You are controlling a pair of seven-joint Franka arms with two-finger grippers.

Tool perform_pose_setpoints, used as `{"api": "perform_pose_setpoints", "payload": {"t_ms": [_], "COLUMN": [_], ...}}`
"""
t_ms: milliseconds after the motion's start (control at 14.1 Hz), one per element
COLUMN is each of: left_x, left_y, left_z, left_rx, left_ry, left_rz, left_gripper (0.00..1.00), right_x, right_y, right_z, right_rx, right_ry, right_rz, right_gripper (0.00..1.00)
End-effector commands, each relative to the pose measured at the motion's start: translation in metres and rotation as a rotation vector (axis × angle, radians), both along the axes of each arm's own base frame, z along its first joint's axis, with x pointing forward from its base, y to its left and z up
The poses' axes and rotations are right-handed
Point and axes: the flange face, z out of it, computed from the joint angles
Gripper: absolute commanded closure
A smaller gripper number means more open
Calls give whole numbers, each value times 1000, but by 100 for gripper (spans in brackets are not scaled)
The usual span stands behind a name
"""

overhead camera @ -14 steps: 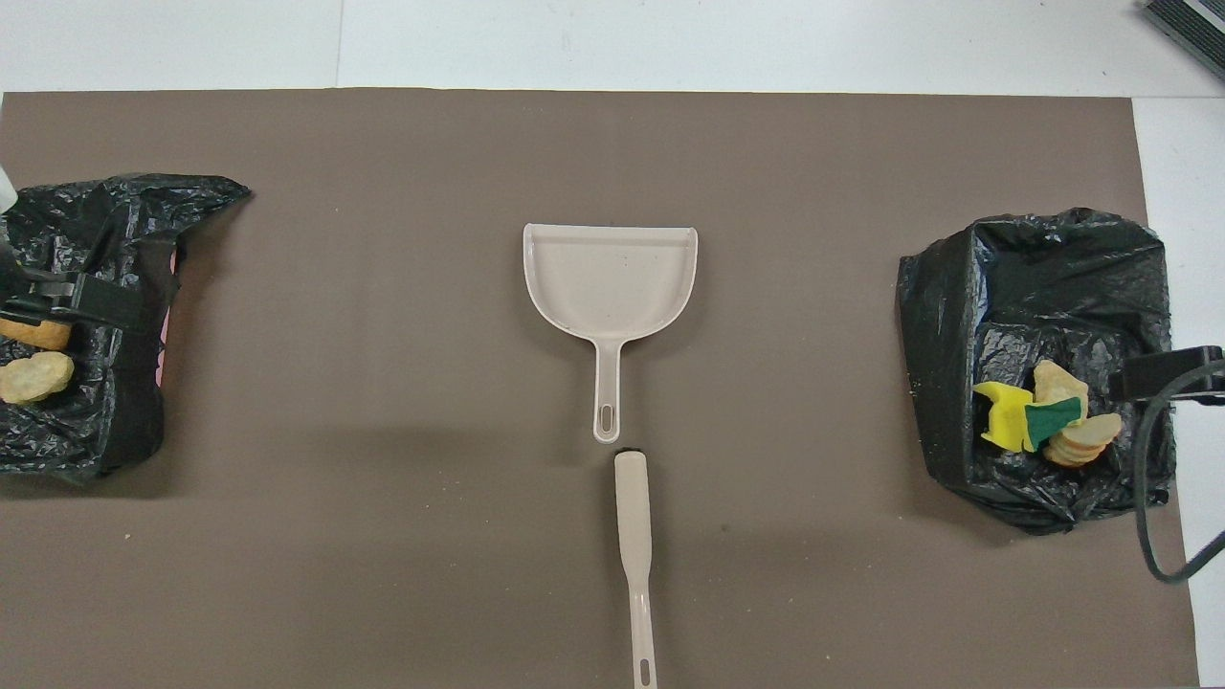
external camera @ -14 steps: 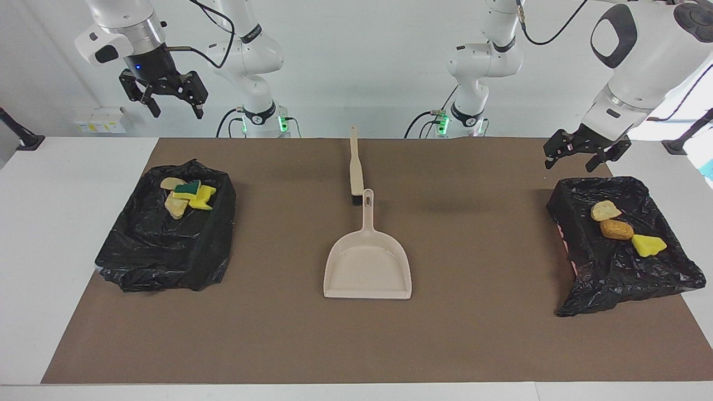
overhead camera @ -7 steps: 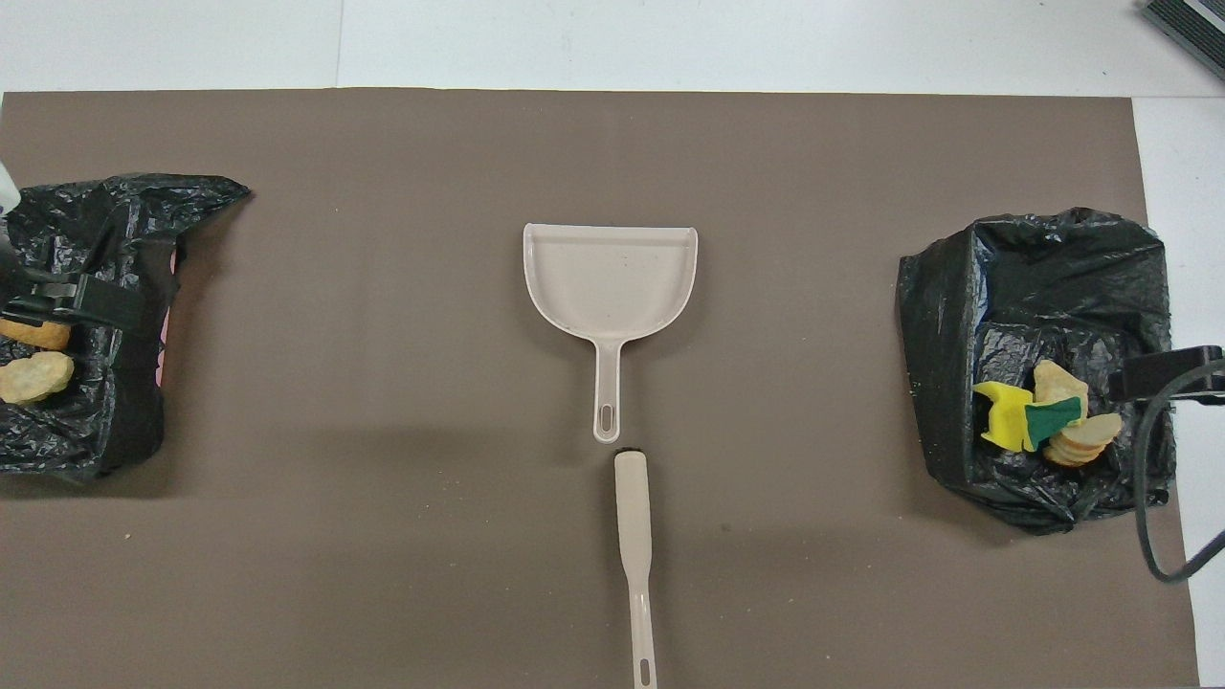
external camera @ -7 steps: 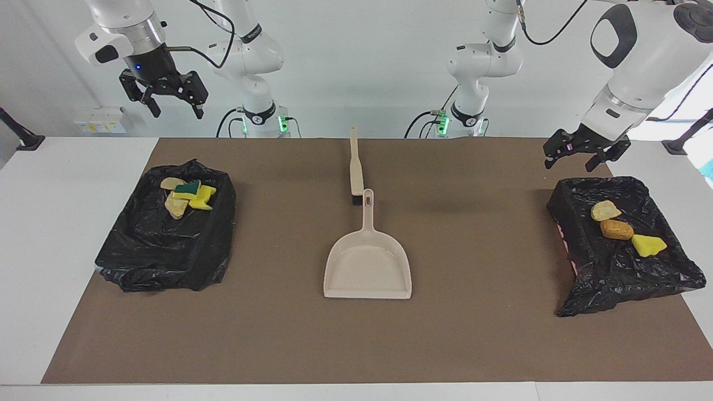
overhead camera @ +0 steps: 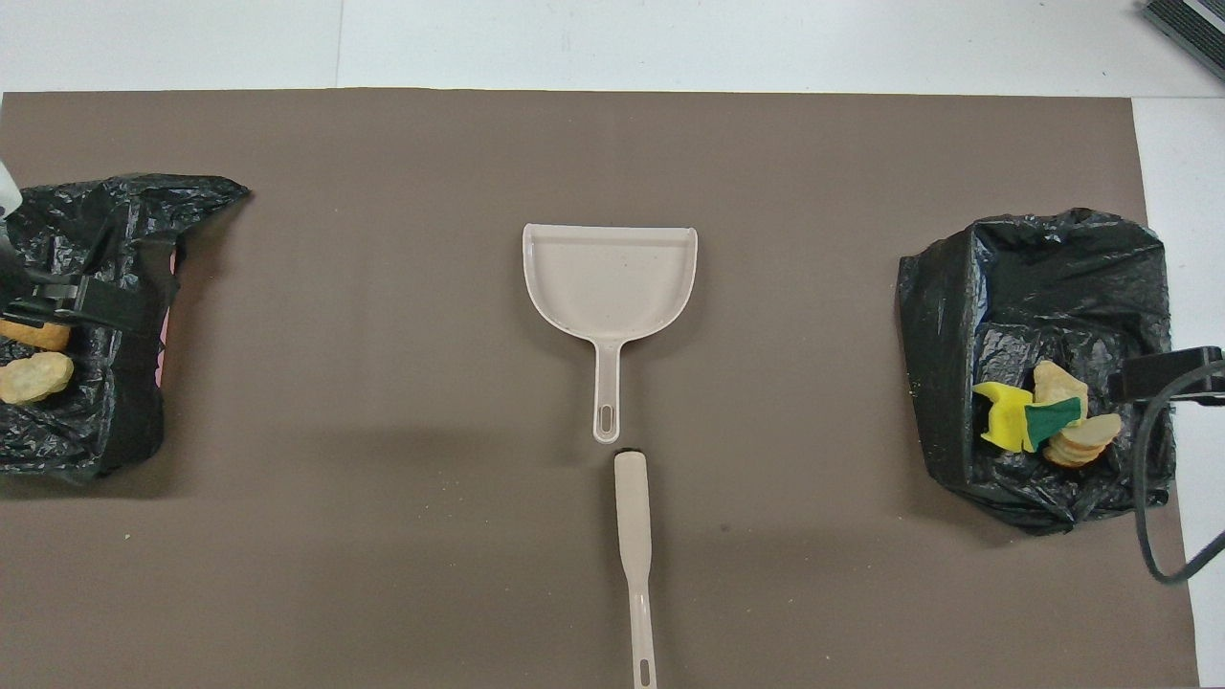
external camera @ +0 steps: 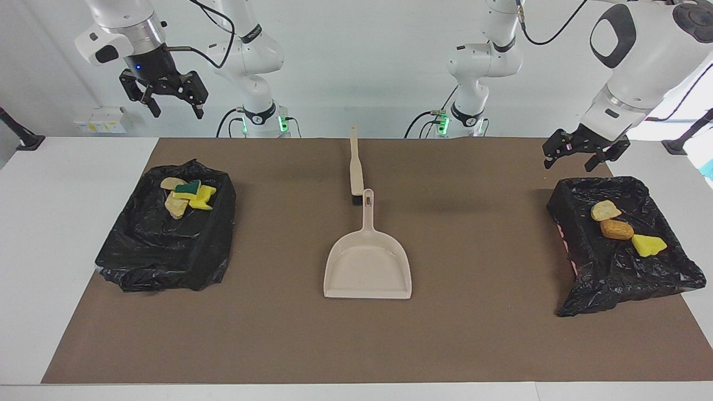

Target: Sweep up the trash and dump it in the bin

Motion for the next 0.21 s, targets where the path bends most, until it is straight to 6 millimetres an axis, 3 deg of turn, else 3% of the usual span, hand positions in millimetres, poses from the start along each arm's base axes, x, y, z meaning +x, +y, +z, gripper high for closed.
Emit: {"api": "perform_pose_setpoints", "payload": {"t_ms": [0,142], "left_x": [-8,-8], "left_y": [2,2], "left_z": [2,2], "left_rx": [16,16], "left_ry": [6,9], "left_rz": [-3,-1], "left_gripper": [0,0], "right_x": [-5,-5], "right_y": [-4,-4], "right_z": [-1,-1], "right_rx": [12,12], "right_ry": [-10,-10], "right_rz": [23,23], "right_gripper": [0,0]}}
